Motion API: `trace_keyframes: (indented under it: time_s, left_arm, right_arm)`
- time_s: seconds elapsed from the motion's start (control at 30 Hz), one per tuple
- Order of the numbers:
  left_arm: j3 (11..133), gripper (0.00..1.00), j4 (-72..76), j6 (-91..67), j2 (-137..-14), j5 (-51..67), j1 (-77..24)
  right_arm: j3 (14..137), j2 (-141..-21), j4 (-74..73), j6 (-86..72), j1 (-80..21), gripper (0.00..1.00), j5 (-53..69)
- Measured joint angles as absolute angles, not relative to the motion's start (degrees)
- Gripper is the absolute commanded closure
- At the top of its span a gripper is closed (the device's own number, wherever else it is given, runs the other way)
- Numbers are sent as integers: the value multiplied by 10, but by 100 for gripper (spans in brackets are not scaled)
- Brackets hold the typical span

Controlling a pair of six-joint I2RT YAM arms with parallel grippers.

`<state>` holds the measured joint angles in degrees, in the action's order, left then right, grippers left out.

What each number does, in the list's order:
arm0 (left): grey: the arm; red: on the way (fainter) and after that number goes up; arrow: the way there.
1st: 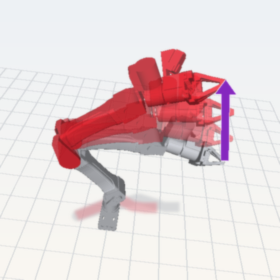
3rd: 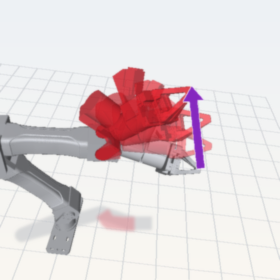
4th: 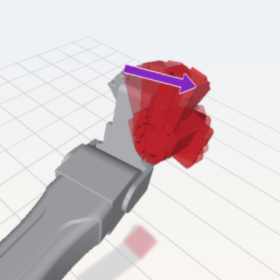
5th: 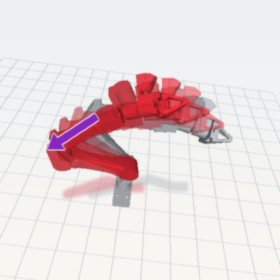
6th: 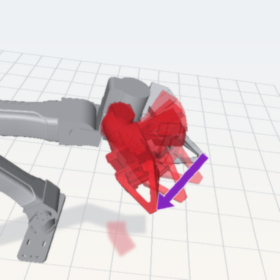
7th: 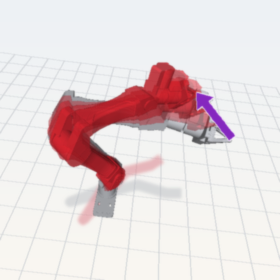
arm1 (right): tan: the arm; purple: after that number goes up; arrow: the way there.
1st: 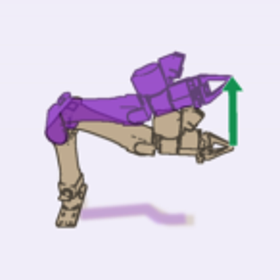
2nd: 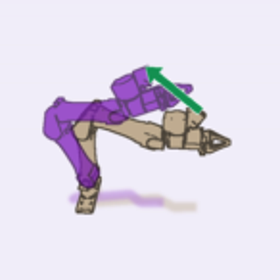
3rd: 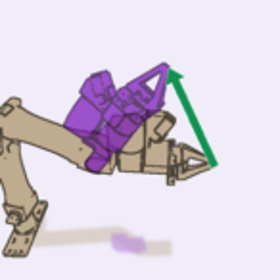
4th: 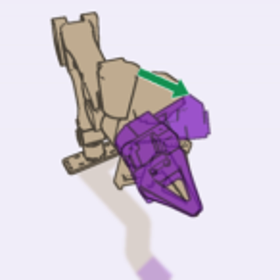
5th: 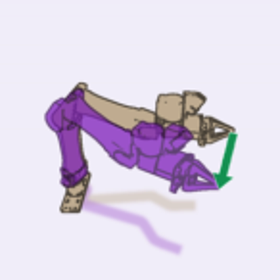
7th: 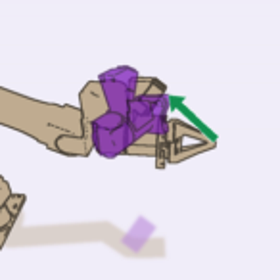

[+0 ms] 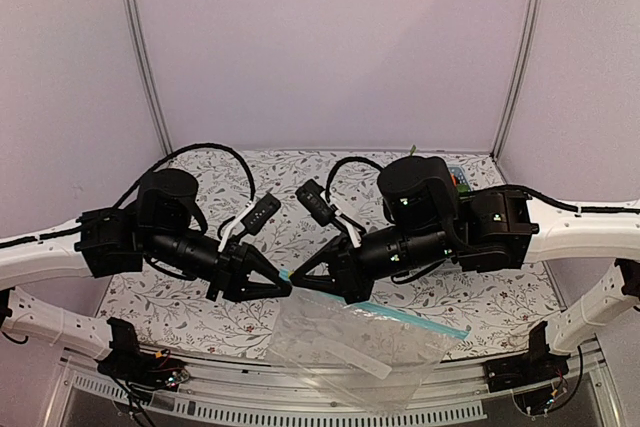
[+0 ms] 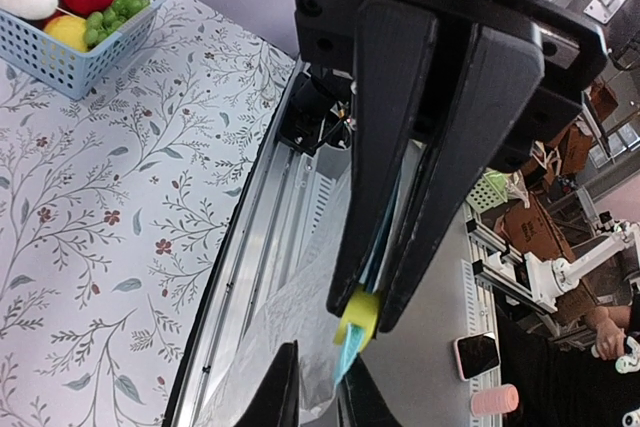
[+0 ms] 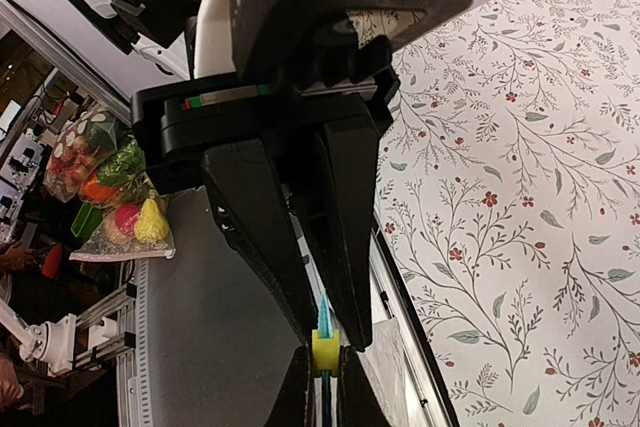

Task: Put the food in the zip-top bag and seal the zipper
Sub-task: Hold the zipper food storage bag.

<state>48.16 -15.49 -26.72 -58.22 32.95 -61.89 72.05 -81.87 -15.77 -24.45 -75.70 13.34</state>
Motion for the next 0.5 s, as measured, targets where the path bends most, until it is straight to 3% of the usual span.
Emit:
trace_keyframes:
  time_s: [0.2,0.5]
  left_arm:
    - [482,98,-152,-270,-582,330,-619]
    - [482,100,-151,-272,-579,321,-619]
  right_arm:
    - [721,-819,-157,-244,-757,100,133]
    - [719,-819,-154,-245,-757,100,125]
